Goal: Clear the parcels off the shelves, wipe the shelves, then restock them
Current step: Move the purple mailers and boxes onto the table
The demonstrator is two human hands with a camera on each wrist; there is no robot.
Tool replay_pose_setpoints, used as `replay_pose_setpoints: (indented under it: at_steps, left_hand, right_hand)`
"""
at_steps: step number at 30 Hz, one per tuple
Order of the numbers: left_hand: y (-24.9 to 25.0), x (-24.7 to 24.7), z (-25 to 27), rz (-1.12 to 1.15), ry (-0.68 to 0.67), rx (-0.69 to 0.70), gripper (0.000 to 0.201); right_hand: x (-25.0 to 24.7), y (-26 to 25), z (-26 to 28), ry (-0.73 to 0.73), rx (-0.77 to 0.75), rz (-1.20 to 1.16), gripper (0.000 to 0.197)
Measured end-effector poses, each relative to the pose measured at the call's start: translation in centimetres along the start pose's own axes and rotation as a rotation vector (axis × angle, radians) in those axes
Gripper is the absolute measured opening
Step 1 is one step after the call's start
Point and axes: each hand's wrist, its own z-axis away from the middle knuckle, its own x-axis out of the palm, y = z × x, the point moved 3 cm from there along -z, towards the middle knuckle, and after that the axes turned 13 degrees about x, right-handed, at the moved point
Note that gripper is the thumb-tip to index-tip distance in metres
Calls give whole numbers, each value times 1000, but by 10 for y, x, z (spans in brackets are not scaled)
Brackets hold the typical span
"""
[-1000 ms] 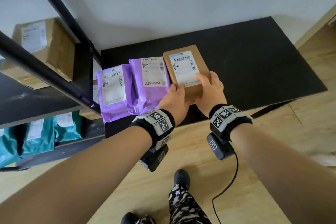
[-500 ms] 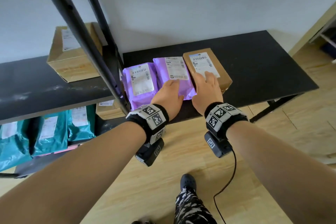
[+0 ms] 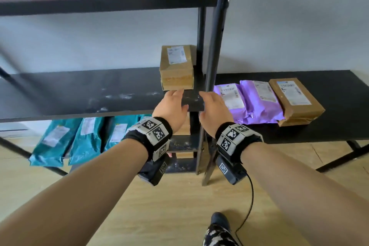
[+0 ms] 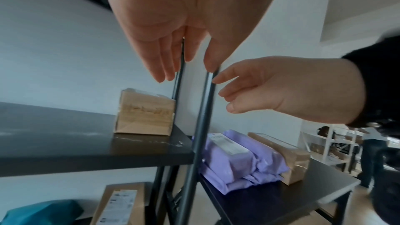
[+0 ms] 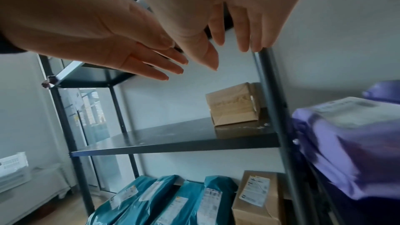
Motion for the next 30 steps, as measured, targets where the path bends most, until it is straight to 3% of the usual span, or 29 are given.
replay_pose_setpoints:
  at_steps: [5,10,14,18,24,30]
  left_hand:
    - [-40,-25,-20,5,53,-42,48]
    - [-79,-33,-69,-27,46,-102,56]
    - [-110,-28,-116,-48,-42,-153,65]
    - [-139,-15,-161,-34,-116,-180,71]
    - [-152,9,-195,14,-162,-173,73]
    - [-154,10,-187,-20,-135,-156,74]
  right_hand:
    - [18,-36,-34,19,-45,-11,49]
    - [41,-50,-96,31,-5,-92,51]
    - [61,-48,-151,34,102,-101,63]
    - [81,-41,-191,-58,252,-126,71]
    - [103,-35,-210,-91,298,-197,70]
    - [97,-42,-201,-13,272,-212,62]
